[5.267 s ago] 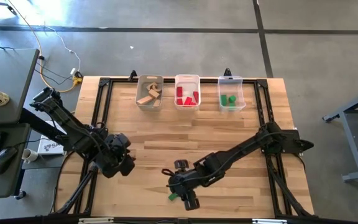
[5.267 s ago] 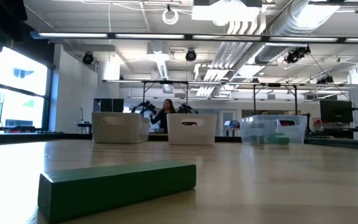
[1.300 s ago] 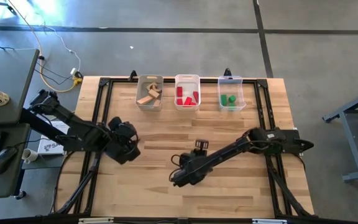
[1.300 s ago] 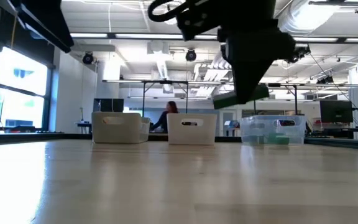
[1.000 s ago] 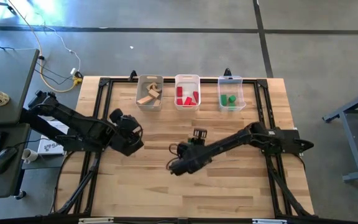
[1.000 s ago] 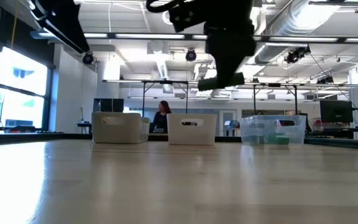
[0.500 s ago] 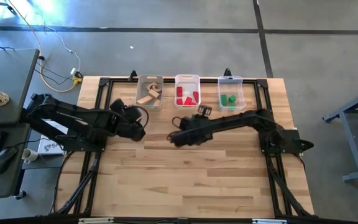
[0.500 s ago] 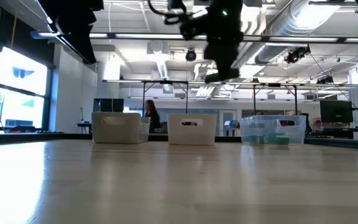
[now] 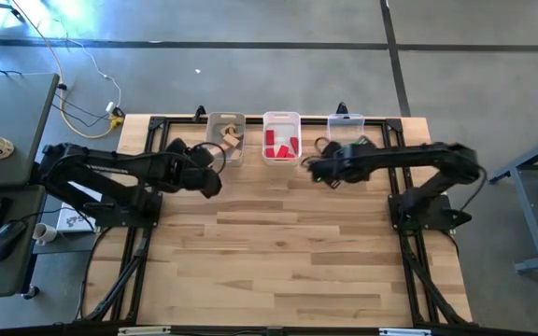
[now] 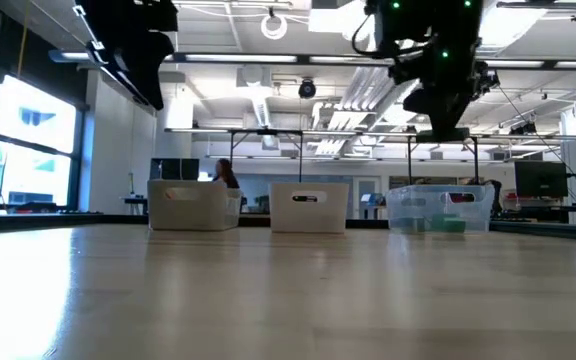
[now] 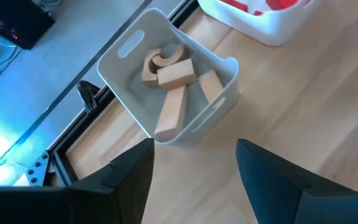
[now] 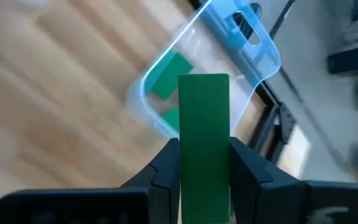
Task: Sort & place blocks by color
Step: Put the green block into the transparent bin, then return to Home Position
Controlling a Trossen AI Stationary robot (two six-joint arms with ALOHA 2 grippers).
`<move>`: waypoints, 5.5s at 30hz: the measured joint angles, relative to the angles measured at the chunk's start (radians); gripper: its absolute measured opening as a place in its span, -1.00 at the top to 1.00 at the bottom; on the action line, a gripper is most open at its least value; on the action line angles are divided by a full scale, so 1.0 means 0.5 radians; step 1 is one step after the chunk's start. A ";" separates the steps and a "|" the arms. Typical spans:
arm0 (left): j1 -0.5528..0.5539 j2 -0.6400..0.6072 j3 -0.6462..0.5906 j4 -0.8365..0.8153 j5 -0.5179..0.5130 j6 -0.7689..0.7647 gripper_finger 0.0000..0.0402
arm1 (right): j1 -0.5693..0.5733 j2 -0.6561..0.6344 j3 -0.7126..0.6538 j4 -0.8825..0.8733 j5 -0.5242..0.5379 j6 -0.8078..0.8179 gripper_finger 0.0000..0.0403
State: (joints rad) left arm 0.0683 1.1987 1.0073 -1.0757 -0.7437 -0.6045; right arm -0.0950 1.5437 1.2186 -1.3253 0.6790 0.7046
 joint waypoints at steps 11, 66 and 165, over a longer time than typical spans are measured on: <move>0.203 -0.001 0.000 0.210 0.094 0.159 -0.06 | -0.503 -0.493 -0.588 0.911 -0.084 -0.284 0.64; 0.308 -0.371 0.000 1.253 1.000 0.517 -0.06 | -1.188 -0.490 -0.912 1.913 -0.850 -0.377 -0.06; -0.059 -2.347 -1.894 1.905 1.495 0.642 1.00 | 0.098 -1.002 -0.242 1.656 -0.311 -0.693 -0.01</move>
State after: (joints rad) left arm 0.0387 0.0254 0.0603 -0.1230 0.0040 -0.2836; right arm -0.0460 1.0427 1.0975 -0.4971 0.5236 0.3580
